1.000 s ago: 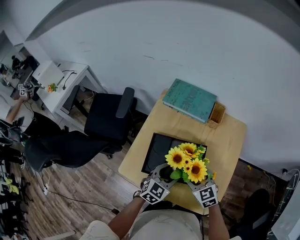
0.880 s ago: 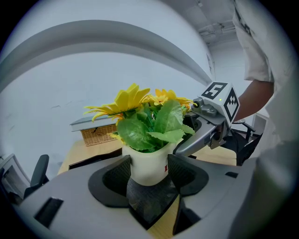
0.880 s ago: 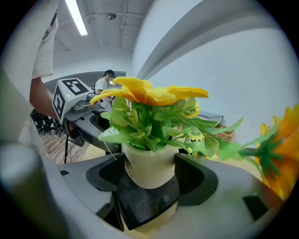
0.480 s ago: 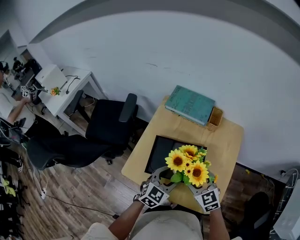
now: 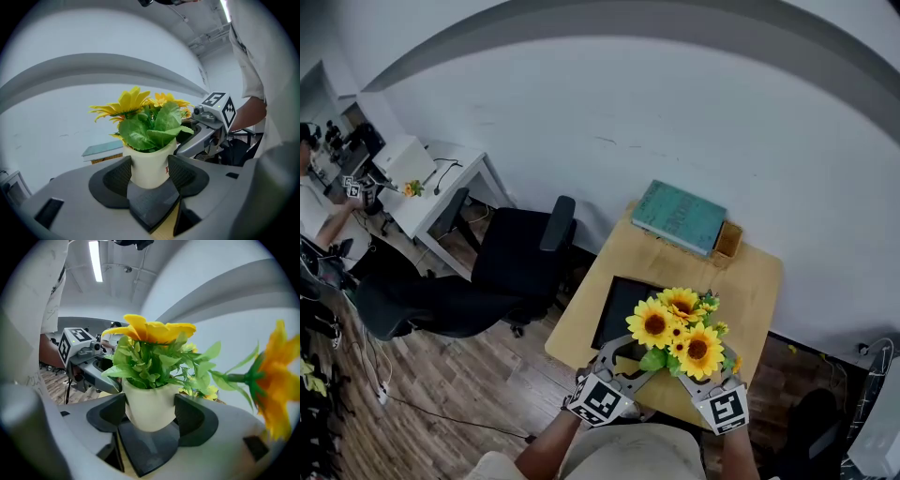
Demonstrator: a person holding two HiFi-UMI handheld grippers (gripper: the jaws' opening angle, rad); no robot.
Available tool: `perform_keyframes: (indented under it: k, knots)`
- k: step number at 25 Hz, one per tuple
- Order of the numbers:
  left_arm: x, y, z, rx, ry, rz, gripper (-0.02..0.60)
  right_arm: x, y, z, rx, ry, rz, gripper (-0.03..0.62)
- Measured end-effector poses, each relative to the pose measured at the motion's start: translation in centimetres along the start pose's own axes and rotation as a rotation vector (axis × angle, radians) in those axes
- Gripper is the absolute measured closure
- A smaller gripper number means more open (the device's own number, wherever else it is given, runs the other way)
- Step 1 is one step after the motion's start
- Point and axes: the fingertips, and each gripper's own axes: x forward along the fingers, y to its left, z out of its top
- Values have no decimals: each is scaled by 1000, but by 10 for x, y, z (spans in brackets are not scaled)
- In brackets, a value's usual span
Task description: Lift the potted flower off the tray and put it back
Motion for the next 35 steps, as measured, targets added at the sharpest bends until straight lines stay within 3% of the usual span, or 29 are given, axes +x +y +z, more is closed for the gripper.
perform_keyframes:
  k: [10, 14, 19, 35]
  knots:
    - [-30, 17, 64, 66, -127, 46, 328, -21, -7, 66, -75, -111, -17, 247]
    - [-45, 23, 99, 77, -229, 76, 328, -34, -8, 91, -106, -154, -31, 249]
    - [-60, 30, 132, 137, -295, 99, 331, -48, -10, 148, -214, -363, -44, 250]
    - [-89, 41, 172, 195, -411, 156, 331, -62, -6, 196, -256, -477, -76, 252]
